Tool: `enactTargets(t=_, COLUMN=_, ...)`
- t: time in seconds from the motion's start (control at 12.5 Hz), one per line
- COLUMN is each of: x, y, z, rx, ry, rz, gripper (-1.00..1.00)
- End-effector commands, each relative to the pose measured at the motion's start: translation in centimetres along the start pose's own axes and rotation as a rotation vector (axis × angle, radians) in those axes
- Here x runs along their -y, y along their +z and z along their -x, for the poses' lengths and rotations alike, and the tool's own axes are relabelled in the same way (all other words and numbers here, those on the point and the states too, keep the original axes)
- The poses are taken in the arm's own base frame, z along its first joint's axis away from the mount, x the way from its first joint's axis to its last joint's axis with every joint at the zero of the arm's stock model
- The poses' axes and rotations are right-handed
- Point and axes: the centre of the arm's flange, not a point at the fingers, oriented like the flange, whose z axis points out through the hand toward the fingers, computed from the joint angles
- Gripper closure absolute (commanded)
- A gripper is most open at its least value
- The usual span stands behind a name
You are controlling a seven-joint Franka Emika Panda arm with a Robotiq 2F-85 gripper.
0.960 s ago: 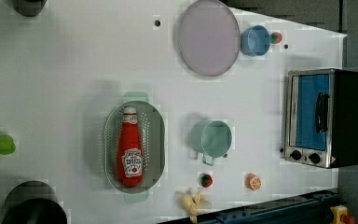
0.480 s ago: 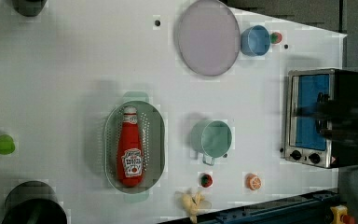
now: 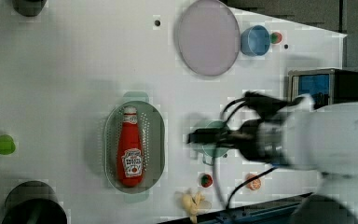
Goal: Pick ketchup from strainer and place it on the table
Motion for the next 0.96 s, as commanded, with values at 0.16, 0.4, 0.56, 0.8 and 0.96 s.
enactTargets(t=0.16, x=3.5, y=2.4, z=2.5, rx=-0.028, ry=-0.051, rz=-0.026, gripper=-1.0)
enactTargets(t=0.4, x=4.3, y=7.8, z=2.5, rx=-0.061, ry=-0.106, rz=-0.011, gripper=-1.0)
enactTargets(t=0.56, x=4.5, y=11.4, z=2.5, rx=-0.069, ry=-0.133, rz=-0.023, gripper=-1.0)
enactTargets(t=0.8, x=4.8, y=16.3, z=2.3, rx=-0.059, ry=-0.147, rz=-0.058, gripper=-1.0)
enactTargets(t=0.96, x=5.2, y=19.1, z=2.3, rx=-0.047, ry=-0.116, rz=-0.084, gripper=-1.0)
